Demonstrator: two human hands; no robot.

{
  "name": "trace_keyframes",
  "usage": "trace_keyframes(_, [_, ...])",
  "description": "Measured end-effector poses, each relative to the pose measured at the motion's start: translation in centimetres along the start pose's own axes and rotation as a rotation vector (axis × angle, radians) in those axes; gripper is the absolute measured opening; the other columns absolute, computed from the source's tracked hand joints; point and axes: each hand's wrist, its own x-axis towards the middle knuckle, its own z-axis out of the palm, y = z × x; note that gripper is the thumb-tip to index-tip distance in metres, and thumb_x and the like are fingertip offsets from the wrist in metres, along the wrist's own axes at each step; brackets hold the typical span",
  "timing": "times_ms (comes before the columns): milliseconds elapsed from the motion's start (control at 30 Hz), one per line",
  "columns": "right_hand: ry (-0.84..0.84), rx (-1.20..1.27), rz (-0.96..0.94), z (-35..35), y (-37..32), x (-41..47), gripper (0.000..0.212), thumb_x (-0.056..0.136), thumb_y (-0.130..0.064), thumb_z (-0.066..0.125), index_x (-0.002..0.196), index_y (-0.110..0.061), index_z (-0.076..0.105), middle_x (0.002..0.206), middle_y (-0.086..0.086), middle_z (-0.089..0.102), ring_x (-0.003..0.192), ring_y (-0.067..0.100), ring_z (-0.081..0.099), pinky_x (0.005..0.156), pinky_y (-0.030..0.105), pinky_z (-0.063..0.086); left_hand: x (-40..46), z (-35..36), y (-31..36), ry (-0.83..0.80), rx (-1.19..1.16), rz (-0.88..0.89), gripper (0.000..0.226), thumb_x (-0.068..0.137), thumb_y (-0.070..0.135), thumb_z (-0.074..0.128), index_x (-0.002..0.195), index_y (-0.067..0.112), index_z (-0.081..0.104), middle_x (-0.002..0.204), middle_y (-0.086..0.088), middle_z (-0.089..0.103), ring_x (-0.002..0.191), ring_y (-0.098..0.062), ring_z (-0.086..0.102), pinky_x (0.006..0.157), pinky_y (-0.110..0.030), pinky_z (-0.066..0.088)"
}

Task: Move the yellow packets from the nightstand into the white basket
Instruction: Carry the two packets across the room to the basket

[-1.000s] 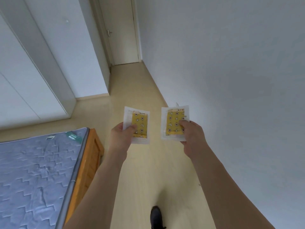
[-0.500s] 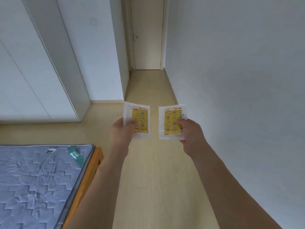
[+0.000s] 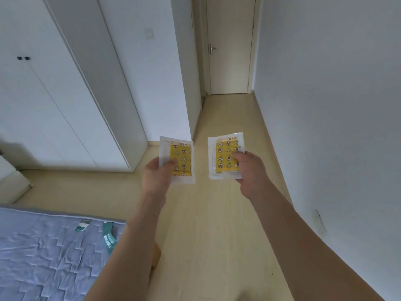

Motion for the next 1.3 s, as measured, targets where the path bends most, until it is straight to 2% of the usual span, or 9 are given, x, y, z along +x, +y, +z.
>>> trace_keyframes(133, [-0.054,-0.013,-0.023,3.6,-3.1,8.1,0.020,0.093,-0.010,0.053,0.082,-0.020,0.065,0.083,0.000,0.068,0.070,0.017,0.063,0.062,0.025,0.045,7.3,2.4,2.7,0.063,-0.035,0.047,0.016,0.088,0.008,0.061,0.097,0.018,0.071,0.089,0.001,0.074,0.081,-0.018,0.069,0.071,-0.029,0.051])
trace_keyframes(267, [-0.126,-0.054,0.013,7.3,-3.7,14.7,0.019,0.092,-0.010,0.053,0.083,-0.020,0.066,0.087,0.001,0.070,0.074,0.018,0.064,0.065,0.027,0.047,13.7,2.6,2.4,0.126,-0.037,0.006,0.014,0.088,0.010,0.061,0.094,0.017,0.072,0.092,-0.003,0.075,0.088,-0.023,0.070,0.076,-0.033,0.053])
trace_keyframes(367, [-0.128,-0.078,0.032,10.1,-3.4,19.7,0.020,0.093,-0.010,0.052,0.082,-0.021,0.065,0.085,0.000,0.069,0.075,0.018,0.064,0.066,0.028,0.047,19.1,2.5,1.2,0.164,-0.058,-0.029,0.016,0.087,0.010,0.061,0.098,0.012,0.072,0.096,-0.007,0.076,0.094,-0.028,0.071,0.088,-0.042,0.055])
trace_keyframes(500, [-0.165,-0.112,0.041,15.4,-2.8,26.5,0.020,0.092,-0.009,0.052,0.082,-0.020,0.066,0.086,0.002,0.069,0.076,0.021,0.065,0.068,0.030,0.048,26.6,1.9,0.2,0.187,-0.075,-0.039,0.016,0.087,0.011,0.062,0.099,0.013,0.072,0.094,-0.005,0.076,0.093,-0.027,0.070,0.088,-0.041,0.054])
trace_keyframes(700, [-0.249,-0.178,0.023,28.8,-3.6,37.3,0.016,0.090,-0.010,0.054,0.083,-0.017,0.066,0.079,0.001,0.065,0.071,0.020,0.061,0.070,0.030,0.045,41.1,-2.3,1.6,0.263,-0.099,-0.005,0.022,0.081,0.020,0.065,0.100,0.014,0.073,0.097,-0.007,0.076,0.098,-0.030,0.069,0.096,-0.051,0.051])
trace_keyframes(833, [-0.330,-0.195,0.027,37.8,-4.3,42.7,0.020,0.092,-0.012,0.054,0.077,-0.021,0.063,0.076,-0.003,0.063,0.068,0.015,0.059,0.066,0.028,0.044,49.8,-6.0,3.4,0.356,-0.148,0.023,0.014,0.084,0.013,0.064,0.095,0.015,0.072,0.093,-0.005,0.075,0.095,-0.030,0.070,0.090,-0.044,0.054])
trace_keyframes(967, [-0.405,-0.246,0.062,45.0,-3.2,47.3,0.019,0.092,-0.011,0.053,0.078,-0.021,0.062,0.076,-0.003,0.060,0.068,0.014,0.056,0.066,0.029,0.041,56.4,-9.2,3.5,0.413,-0.151,-0.007,0.018,0.085,0.011,0.062,0.100,0.012,0.072,0.096,-0.007,0.075,0.094,-0.029,0.071,0.092,-0.050,0.054])
trace_keyframes(1133, [-0.491,-0.285,0.118,54.5,0.2,54.0,0.014,0.090,-0.014,0.054,0.082,-0.019,0.065,0.084,0.002,0.066,0.077,0.022,0.062,0.076,0.034,0.043,64.9,-13.5,2.3,0.530,-0.170,-0.026,0.016,0.089,0.006,0.060,0.100,0.009,0.071,0.100,-0.012,0.074,0.098,-0.033,0.069,0.092,-0.050,0.054])
trace_keyframes(1300, [-0.630,-0.312,0.125,65.6,2.4,61.1,0.015,0.091,-0.013,0.053,0.085,-0.018,0.065,0.086,0.003,0.067,0.076,0.018,0.062,0.074,0.032,0.044,75.0,-18.8,1.6,0.651,-0.156,-0.012,0.016,0.091,0.010,0.060,0.103,0.009,0.071,0.097,-0.009,0.075,0.094,-0.029,0.071,0.090,-0.047,0.055])
